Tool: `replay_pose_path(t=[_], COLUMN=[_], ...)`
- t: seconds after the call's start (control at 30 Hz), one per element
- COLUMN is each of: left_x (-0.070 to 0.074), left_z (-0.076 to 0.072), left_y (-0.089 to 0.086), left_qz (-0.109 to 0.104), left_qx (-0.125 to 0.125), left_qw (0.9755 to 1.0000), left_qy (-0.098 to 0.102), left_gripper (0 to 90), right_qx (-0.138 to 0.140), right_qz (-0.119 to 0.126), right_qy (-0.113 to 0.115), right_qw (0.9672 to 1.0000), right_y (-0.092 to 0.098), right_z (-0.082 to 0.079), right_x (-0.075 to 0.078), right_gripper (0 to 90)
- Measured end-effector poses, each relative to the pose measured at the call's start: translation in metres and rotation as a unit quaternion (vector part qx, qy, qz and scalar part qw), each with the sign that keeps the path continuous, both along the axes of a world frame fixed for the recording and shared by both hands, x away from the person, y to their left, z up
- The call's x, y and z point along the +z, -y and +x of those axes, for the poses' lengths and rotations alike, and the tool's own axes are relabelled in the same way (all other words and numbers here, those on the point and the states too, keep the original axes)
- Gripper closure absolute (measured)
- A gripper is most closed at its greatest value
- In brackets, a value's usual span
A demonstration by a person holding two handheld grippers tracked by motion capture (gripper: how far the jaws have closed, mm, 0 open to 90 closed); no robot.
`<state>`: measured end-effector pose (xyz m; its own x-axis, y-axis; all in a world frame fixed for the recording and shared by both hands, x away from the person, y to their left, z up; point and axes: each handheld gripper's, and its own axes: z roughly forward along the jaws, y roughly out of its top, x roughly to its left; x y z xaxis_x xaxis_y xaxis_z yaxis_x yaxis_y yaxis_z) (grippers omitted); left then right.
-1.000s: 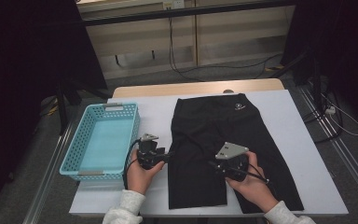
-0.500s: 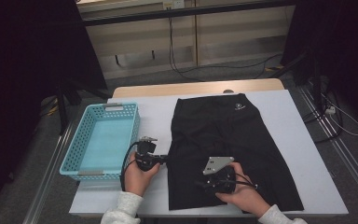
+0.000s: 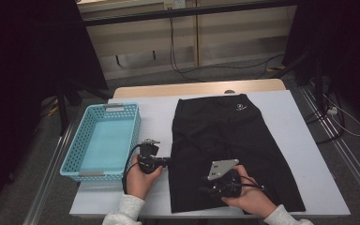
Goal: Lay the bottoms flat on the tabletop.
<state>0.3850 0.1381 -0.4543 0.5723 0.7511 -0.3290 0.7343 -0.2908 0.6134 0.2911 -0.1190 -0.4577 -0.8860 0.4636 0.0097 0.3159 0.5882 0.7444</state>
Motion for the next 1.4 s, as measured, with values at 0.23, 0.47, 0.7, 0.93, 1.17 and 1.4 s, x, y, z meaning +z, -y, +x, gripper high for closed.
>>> replay_pose_path(t=[0.23,0.47,0.7,0.93,1.17,1.4], left_x=[-0.001,-0.001,-0.001,0.002,-0.003,-0.009], left_z=[0.002,0.003,0.003,0.007,0.014,0.016], left_y=[-0.004,-0.001,-0.001,-0.003,0.002,0.012], left_qz=[0.01,0.014,0.014,-0.004,-0.011,-0.022], left_qx=[0.019,-0.003,-0.001,0.014,0.02,-0.003], left_qw=[0.9992,0.9961,0.9966,0.9969,0.9981,0.9995], left_qy=[0.034,0.087,0.081,0.078,0.058,0.022], left_gripper=[77.5,34.3,31.9,37.4,60.9,89.1], right_qx=[0.03,0.045,0.052,0.076,0.082,0.073], right_qz=[0.006,0.015,0.011,0.014,0.014,0.016], right_qy=[0.0,0.001,-0.003,-0.022,-0.023,-0.018], right_qw=[0.9995,0.9989,0.9986,0.9967,0.9962,0.9971], right_y=[-0.037,-0.042,-0.043,-0.047,-0.049,-0.047], right_z=[-0.002,-0.005,-0.006,-0.013,-0.015,-0.015], right_x=[-0.01,-0.01,-0.008,-0.007,-0.007,-0.008], right_gripper=[44.6,74.8,88.7,89.9,89.8,88.6])
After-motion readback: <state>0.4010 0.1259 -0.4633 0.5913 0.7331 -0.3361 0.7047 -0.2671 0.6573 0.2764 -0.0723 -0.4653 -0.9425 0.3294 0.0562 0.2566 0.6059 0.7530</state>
